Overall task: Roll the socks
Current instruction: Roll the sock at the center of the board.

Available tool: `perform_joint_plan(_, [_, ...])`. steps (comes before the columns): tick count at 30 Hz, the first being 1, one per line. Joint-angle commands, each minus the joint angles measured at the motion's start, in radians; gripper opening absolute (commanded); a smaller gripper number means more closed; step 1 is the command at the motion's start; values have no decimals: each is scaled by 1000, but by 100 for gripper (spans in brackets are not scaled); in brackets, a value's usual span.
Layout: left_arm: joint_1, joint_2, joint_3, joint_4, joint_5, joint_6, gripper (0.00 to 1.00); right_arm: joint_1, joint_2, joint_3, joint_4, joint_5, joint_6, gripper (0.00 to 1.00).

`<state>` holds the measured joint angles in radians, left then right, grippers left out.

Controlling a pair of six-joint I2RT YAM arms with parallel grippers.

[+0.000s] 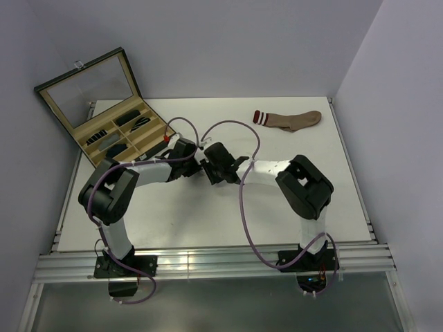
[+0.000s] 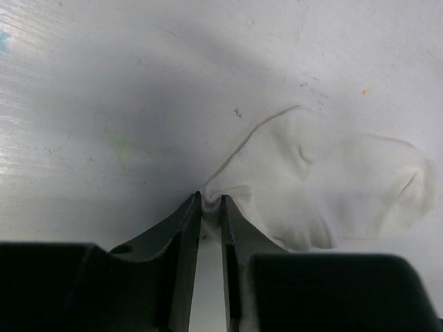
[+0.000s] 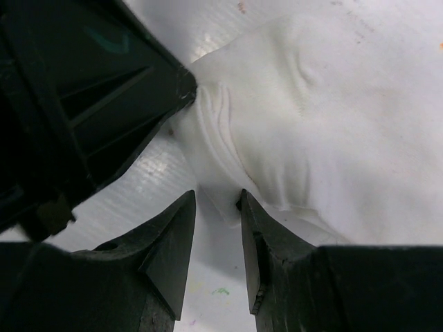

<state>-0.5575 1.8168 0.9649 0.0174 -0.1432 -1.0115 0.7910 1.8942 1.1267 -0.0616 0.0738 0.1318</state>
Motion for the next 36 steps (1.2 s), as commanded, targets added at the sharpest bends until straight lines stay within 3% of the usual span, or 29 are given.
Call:
perform_joint_plan(1, [-2,53,-20,-162,-13,40,24,13,80,19,-141,109,-28,41])
perform_joint_plan(7, [-2,52,-20,-162,-10,37,24,13,143,50,-205,126,-23,36])
perform_joint_plan(8, [-2,50,-22,-160,-7,39,24,14,152,56,-214,130,-23,25])
perform_joint_plan(13, [-2,26,-25,-160,-9,36,25,13,167,68,-247,95,-27,0])
perform_joint_plan(17, [-2,-26,-23,-178,-28,36,29,7,152,113,-314,-52,-14,0])
perform_joint_plan(21, [-1,-92,-23,-211,-94,30,39,-22,140,153,-353,-351,58,0])
perform_joint_plan(23, [4,-138,-28,-221,-111,28,43,-44,143,165,-351,-422,87,0])
perform_joint_plan(29, [10,-253,-60,-243,-148,8,54,-125,186,160,-256,-742,218,0])
perform_joint_plan(31, [10,-284,-86,-243,-156,-4,65,-148,201,151,-204,-845,268,0])
perform_joint_plan(33, [10,-330,-115,-237,-153,-7,71,-180,223,145,-169,-900,316,0])
perform_joint_plan(36, [10,-379,-156,-214,-125,17,72,-206,249,168,-171,-925,322,0])
